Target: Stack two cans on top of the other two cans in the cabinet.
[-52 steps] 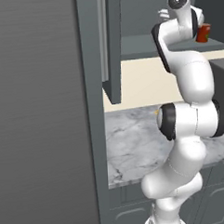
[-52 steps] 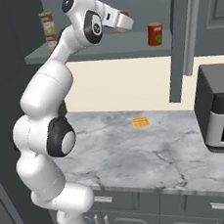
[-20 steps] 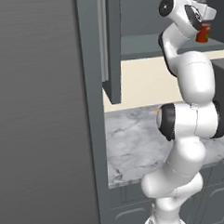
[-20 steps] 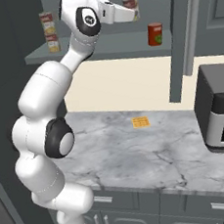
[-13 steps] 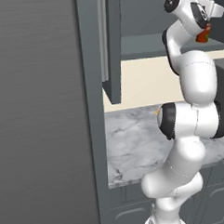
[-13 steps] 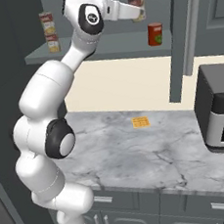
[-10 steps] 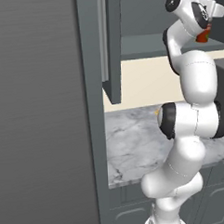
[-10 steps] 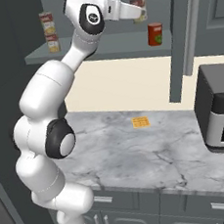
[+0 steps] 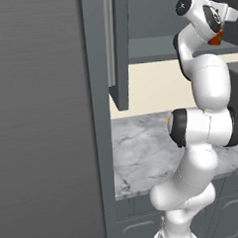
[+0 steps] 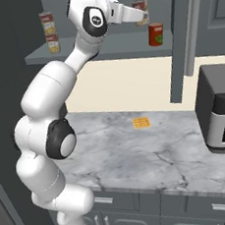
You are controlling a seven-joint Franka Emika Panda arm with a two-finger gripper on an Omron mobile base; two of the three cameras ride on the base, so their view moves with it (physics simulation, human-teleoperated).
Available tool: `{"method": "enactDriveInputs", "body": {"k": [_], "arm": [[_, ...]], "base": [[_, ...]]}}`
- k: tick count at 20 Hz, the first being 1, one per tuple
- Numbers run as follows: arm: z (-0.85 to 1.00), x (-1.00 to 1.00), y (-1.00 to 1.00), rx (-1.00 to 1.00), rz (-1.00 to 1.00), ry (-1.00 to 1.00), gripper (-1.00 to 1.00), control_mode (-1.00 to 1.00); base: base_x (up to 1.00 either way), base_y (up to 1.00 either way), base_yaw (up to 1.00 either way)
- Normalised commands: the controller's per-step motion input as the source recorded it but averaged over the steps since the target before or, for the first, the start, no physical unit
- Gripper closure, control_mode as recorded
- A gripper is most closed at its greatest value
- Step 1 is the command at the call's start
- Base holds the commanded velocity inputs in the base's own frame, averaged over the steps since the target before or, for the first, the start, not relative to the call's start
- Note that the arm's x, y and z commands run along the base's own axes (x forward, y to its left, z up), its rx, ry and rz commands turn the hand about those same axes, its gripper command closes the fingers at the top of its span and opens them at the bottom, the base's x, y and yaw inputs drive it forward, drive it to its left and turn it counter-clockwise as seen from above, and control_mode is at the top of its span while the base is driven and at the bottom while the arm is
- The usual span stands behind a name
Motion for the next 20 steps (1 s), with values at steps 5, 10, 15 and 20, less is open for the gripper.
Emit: {"method": "enactDriveInputs", "body": {"k": [5,10,15,20], "arm": [[0.0,0.01,-0.24,0.0,0.0,0.03,1.0,-1.0],[-0.04,0.03,-0.14,0.0,-0.01,0.11,1.0,-1.0],[-0.07,0.21,0.0,0.02,0.0,0.03,1.0,-1.0],[0.0,0.1,0.0,0.02,0.0,0.0,1.0,-1.0]], "base": [[0.0,0.0,0.0],[0.0,0.0,0.0],[0.0,0.0,0.0],[0.0,0.0,0.0]]}}
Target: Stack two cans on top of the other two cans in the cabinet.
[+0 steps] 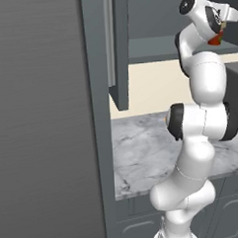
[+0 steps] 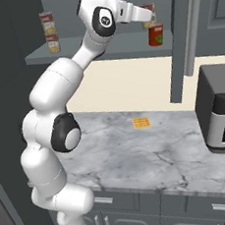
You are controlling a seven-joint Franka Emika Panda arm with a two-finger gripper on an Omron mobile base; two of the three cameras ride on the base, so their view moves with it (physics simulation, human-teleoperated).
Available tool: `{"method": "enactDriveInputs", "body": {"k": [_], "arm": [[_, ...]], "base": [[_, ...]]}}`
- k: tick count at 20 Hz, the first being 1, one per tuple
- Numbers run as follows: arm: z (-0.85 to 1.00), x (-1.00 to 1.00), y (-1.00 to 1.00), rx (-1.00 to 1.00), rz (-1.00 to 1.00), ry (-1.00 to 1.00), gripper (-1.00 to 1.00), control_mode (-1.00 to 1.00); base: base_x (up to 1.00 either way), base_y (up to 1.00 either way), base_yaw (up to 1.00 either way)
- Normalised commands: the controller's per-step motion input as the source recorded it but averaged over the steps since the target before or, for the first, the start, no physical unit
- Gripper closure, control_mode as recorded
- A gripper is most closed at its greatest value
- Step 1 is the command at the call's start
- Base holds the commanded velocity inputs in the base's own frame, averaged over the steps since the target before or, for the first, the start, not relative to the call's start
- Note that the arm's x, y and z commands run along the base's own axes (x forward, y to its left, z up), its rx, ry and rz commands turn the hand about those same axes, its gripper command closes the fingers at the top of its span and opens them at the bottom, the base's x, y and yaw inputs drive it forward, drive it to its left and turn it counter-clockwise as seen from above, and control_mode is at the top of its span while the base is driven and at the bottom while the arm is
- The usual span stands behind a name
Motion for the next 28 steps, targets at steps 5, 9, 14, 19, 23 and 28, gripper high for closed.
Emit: {"method": "enactDriveInputs", "body": {"k": [5,9,14,19,23,28], "arm": [[0.0,0.03,-0.04,0.01,0.0,-0.02,1.0,-1.0],[0.0,0.12,-0.02,0.0,0.0,-0.04,1.0,-1.0],[-0.03,0.22,-0.05,0.0,0.0,-0.02,1.0,-1.0],[-0.01,0.19,-0.08,0.0,0.0,-0.01,1.0,-1.0],[0.0,0.07,-0.13,0.0,0.0,0.0,1.0,-1.0],[0.0,0.0,-0.09,0.0,0.0,0.0,1.0,-1.0]], "base": [[0.0,0.0,0.0],[0.0,0.0,0.0],[0.0,0.0,0.0],[0.0,0.0,0.0],[0.0,0.0,0.0],[0.0,0.0,0.0]]}}
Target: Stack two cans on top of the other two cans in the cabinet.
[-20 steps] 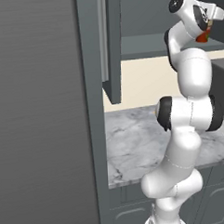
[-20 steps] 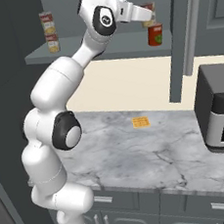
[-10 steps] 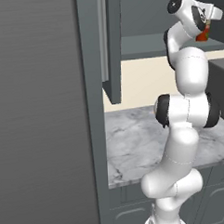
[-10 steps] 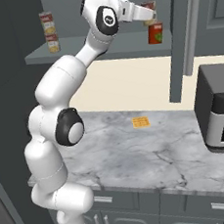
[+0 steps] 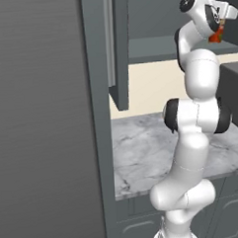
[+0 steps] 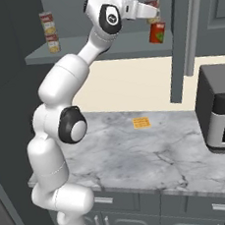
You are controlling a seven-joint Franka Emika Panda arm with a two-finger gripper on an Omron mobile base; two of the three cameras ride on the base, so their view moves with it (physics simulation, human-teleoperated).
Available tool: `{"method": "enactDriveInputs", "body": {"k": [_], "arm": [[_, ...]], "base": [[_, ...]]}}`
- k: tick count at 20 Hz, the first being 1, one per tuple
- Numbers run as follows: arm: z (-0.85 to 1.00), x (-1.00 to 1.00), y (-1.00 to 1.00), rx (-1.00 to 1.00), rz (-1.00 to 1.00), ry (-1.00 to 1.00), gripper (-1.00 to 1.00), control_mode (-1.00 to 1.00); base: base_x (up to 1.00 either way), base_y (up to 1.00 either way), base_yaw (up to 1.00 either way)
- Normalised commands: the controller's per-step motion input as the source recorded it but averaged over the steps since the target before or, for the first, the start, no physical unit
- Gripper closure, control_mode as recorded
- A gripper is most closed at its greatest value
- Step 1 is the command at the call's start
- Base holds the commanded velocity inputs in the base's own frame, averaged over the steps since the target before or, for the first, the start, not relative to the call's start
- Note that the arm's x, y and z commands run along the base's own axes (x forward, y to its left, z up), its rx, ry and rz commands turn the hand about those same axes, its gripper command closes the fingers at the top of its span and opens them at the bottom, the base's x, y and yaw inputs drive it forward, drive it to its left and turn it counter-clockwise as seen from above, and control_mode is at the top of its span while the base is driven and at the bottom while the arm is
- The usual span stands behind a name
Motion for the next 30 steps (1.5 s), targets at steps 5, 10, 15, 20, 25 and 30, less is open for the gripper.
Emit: {"method": "enactDriveInputs", "body": {"k": [5,10,15,20,25,30], "arm": [[-0.03,0.0,-0.04,0.0,0.0,0.0,1.0,-1.0],[-0.04,0.02,-0.01,0.02,0.0,0.0,1.0,-1.0],[-0.02,0.13,-0.03,0.01,0.0,0.0,1.0,-1.0],[-0.09,0.0,-0.02,0.04,0.0,0.0,1.0,-1.0],[-0.15,0.0,-0.01,0.06,0.0,0.0,1.0,-1.0],[-0.17,0.01,-0.02,0.07,0.0,0.0,1.0,-1.0]], "base": [[0.0,0.0,0.0],[0.0,0.0,0.0],[0.0,0.0,0.0],[0.0,0.0,0.0],[0.0,0.0,0.0],[0.0,0.0,0.0]]}}
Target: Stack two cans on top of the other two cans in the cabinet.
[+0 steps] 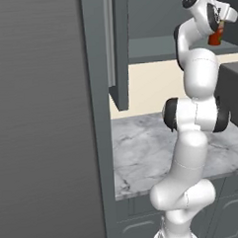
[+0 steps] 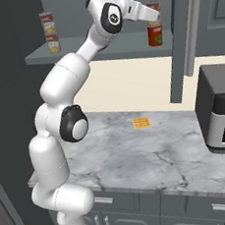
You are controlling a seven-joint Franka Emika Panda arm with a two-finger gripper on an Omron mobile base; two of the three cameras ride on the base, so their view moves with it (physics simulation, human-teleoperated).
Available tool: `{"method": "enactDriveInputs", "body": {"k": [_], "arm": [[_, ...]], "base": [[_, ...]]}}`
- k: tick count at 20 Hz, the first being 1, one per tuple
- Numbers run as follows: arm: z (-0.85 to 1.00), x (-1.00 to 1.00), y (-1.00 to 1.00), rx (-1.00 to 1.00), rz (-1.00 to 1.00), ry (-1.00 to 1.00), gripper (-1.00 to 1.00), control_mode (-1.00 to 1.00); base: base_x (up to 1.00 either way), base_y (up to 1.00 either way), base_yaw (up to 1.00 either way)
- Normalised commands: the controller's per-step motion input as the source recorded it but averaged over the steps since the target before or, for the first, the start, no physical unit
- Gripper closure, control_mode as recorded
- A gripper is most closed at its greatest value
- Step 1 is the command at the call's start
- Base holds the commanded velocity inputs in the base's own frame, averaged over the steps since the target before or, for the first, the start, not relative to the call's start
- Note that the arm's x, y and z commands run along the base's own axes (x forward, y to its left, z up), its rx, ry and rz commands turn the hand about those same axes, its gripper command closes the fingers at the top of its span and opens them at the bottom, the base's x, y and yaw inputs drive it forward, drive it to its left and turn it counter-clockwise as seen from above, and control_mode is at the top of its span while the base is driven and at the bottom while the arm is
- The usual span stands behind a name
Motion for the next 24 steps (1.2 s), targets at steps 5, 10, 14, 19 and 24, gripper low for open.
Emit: {"method": "enactDriveInputs", "body": {"k": [5,10,14,19,24], "arm": [[-0.2,0.0,-0.01,0.05,0.0,0.0,-1.0,-1.0],[-0.23,0.0,-0.01,0.01,0.0,-0.02,-1.0,-1.0],[-0.2,0.0,0.0,0.0,0.0,-0.05,-1.0,-1.0],[-0.15,0.0,0.0,0.0,0.0,-0.1,-1.0,-1.0],[-0.11,-0.19,0.09,0.0,0.0,-0.09,-1.0,-1.0]], "base": [[0.0,0.0,0.0],[0.0,0.0,0.0],[0.0,0.0,0.0],[0.0,0.0,0.0],[0.0,0.0,0.0]]}}
